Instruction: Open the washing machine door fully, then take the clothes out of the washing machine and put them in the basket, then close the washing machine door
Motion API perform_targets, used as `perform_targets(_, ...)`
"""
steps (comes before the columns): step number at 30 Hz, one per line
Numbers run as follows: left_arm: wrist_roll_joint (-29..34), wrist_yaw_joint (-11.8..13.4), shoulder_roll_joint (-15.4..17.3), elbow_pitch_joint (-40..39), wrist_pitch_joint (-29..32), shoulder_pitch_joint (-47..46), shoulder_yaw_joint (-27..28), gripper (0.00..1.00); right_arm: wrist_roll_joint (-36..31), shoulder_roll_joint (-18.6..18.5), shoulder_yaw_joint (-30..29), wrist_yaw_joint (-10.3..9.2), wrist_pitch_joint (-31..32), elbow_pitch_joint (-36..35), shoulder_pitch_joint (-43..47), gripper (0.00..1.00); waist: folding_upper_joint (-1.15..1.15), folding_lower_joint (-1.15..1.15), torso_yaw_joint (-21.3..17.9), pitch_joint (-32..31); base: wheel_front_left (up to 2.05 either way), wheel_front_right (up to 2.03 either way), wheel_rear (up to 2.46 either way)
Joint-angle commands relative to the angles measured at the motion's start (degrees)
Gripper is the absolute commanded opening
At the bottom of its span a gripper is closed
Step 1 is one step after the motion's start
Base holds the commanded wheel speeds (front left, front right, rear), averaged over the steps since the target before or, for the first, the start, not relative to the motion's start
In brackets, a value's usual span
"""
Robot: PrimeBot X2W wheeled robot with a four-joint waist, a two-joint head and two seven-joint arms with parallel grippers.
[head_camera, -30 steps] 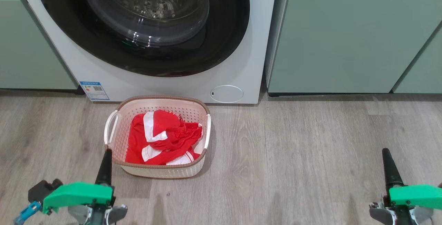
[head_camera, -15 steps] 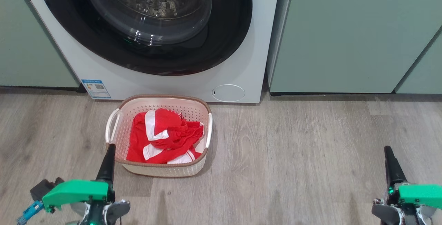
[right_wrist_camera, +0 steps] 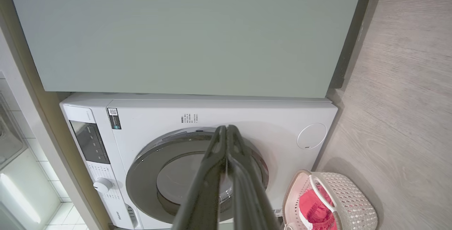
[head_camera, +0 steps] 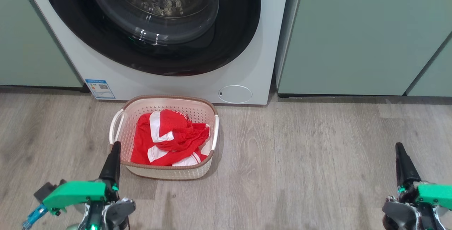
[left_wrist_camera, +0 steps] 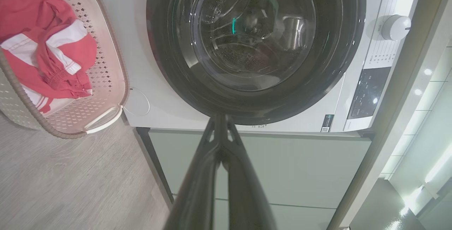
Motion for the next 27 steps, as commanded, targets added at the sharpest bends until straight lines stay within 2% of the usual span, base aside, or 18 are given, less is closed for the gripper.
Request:
perform_targets(1,-1.34,-0.38,0.27,-2.39,0.67,-3.31,1.59,0.00,1.38,-0.12,0.82,-0.03,0.63,-2.37,-2.60,0.00,0.00,0.00,0.03,0.01,0.00,0.00,0.00)
perform_targets(27,-2.14,-0.39,0.25,-2.56,0.86,-3.34,1.57,0.00,2.15,-0.11,0.76,-0.03,0.83,-2.45,-2.64,0.00,0.00,0.00,0.07,0.04,0.00,0.00,0.00)
